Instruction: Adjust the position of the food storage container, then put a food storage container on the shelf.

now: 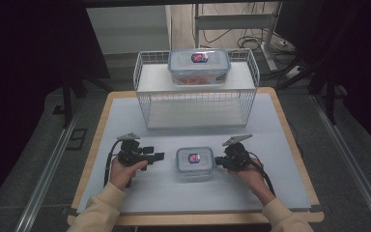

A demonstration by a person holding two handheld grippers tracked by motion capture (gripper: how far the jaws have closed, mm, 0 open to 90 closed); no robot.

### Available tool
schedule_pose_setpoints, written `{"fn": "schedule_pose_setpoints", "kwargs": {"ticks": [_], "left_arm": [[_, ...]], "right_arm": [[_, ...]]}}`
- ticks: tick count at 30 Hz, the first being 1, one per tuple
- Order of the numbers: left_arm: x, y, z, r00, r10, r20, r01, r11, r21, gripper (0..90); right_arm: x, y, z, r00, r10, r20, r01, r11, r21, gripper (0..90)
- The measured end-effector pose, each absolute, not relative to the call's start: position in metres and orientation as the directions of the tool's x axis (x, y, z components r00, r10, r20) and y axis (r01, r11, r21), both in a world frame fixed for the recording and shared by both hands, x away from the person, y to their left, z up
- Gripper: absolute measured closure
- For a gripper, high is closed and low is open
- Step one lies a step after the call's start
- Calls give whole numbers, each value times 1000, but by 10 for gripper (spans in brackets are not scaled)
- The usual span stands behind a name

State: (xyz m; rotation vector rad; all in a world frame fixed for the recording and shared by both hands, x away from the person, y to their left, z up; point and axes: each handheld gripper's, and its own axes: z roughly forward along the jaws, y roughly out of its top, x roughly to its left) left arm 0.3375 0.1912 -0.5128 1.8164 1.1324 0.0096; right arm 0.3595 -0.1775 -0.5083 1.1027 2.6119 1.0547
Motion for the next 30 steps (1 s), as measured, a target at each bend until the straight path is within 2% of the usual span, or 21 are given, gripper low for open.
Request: {"fn": "schedule_pose_setpoints", "kwargs": {"ticks": [9, 18, 20, 22, 25, 30], "left_arm": [[334, 191, -513, 566, 698, -439, 689, -108, 717, 307], [333, 188, -512, 529, 722, -447, 711, -89, 697, 299], [333, 186, -511, 525, 722, -451, 714, -85, 694, 294], [332, 185, -511, 523, 723, -451, 716, -87, 693, 282], [331, 184, -509, 519, 723, -456, 718, -78, 692, 260], [331, 179, -506, 514, 719, -467, 723, -70, 687, 210]], "right_arm": [[358, -204, -493, -701, 688, 185, 586, 409, 700, 896], [356, -230, -488, -687, 686, 241, 604, 354, 714, 882], [356, -232, -489, -692, 669, 271, 611, 342, 714, 825], [357, -232, -489, -695, 659, 287, 611, 331, 720, 695], [358, -232, -487, -694, 628, 351, 626, 285, 726, 568], [357, -232, -487, -691, 613, 383, 638, 270, 721, 433]]}}
